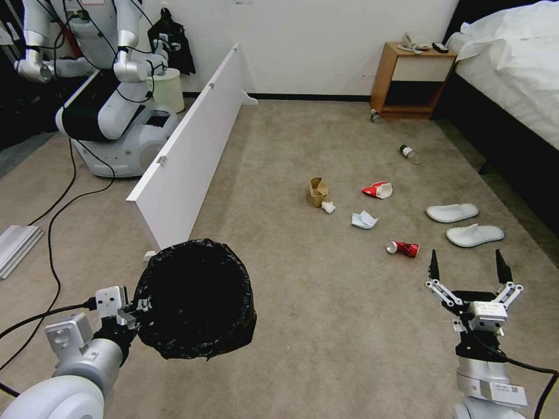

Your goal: Pick up the trash bin, then pick up the garbage from the floor and place it into the trash bin.

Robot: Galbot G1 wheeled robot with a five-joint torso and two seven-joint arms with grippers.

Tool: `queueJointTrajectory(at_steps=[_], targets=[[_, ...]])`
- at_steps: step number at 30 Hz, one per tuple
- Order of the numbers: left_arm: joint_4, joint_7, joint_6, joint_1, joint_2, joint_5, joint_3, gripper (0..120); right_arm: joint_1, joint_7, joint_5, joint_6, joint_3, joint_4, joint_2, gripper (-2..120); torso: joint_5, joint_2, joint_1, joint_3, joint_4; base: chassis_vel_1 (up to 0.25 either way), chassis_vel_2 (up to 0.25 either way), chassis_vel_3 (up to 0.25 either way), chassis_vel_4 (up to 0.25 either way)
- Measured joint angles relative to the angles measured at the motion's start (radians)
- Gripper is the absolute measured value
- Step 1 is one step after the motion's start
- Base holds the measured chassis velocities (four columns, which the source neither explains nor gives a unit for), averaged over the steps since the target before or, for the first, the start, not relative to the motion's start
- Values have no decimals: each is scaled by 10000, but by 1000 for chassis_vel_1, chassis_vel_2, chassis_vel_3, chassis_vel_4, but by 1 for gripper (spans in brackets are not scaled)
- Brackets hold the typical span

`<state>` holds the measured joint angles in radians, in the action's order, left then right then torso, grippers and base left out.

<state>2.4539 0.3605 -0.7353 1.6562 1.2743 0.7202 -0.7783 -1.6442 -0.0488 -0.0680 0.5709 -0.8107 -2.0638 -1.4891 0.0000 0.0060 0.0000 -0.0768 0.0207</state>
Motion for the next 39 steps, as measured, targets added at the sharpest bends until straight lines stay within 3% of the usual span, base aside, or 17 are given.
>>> queueJointTrajectory(at_steps=[39], targets=[[49, -63, -1, 58, 148, 19, 104, 1, -25, 38, 21, 23, 6, -104, 29, 100, 1, 0, 1, -1, 0, -92, 91, 91, -94]])
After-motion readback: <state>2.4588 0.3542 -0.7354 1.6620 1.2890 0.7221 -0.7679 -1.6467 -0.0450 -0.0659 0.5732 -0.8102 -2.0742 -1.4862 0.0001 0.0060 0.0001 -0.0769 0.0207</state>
